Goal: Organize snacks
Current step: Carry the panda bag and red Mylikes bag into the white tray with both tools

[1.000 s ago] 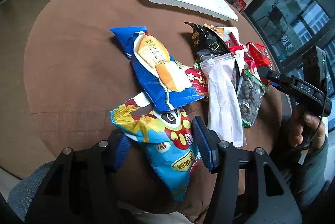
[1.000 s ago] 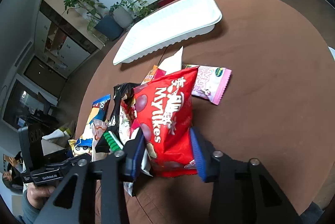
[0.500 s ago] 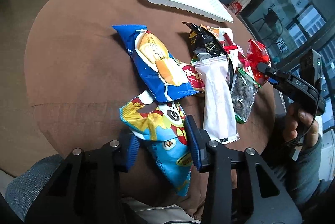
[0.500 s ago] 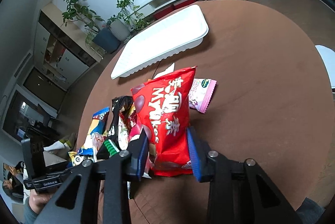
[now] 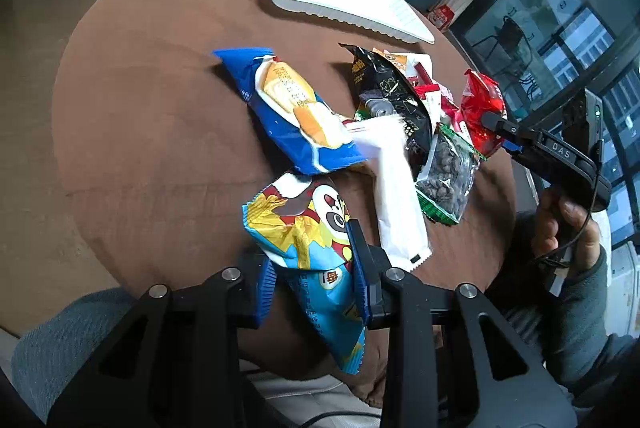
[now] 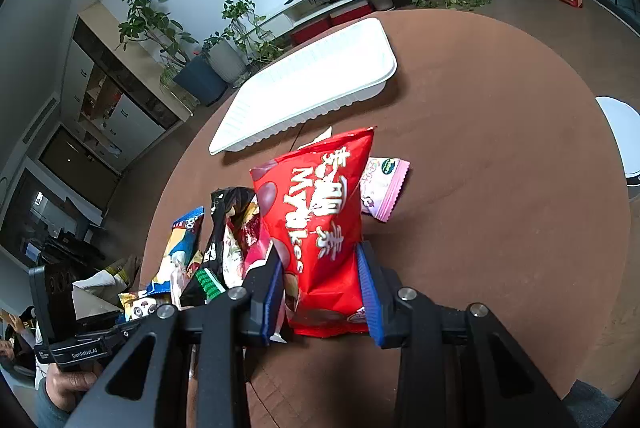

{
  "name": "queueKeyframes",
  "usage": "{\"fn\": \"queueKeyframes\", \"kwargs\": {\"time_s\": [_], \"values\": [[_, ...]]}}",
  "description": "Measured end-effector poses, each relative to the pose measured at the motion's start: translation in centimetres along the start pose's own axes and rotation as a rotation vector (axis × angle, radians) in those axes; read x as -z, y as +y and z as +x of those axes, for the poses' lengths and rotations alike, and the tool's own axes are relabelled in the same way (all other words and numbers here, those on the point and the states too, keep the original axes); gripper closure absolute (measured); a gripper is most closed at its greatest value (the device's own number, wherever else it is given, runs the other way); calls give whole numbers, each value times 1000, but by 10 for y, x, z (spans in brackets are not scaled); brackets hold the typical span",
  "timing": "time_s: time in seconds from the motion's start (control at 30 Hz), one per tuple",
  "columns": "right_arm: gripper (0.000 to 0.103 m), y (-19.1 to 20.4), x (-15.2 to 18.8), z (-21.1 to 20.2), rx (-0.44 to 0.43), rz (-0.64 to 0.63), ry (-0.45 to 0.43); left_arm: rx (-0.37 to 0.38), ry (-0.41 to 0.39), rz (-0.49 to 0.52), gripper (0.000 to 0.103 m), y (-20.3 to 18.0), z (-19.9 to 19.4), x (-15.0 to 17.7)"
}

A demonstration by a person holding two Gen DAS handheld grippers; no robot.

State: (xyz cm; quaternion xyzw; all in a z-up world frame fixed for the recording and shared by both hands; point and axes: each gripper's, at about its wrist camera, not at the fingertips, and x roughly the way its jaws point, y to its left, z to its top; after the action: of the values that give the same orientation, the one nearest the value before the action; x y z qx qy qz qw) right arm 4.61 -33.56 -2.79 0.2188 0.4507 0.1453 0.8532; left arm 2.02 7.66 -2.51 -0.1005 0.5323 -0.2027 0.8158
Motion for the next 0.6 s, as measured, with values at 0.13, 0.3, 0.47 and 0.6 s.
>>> {"fn": "queueKeyframes", "kwargs": {"time_s": [0.13,0.3,0.47,0.6], "values": [[66,-1,1,-2,-3,2,-11,27,8,-15,74,3,-6,4],[66,0,3,-9,-17,-6,-35,70,-18,-16,74,2,-24,4],[66,2,3,-15,-22,-15,-56,112,-30,7,74,-8,-38,-6],[66,0,2,-18,-31,-2,-61,166,-48,9,74,-12,-45,-15]]}}
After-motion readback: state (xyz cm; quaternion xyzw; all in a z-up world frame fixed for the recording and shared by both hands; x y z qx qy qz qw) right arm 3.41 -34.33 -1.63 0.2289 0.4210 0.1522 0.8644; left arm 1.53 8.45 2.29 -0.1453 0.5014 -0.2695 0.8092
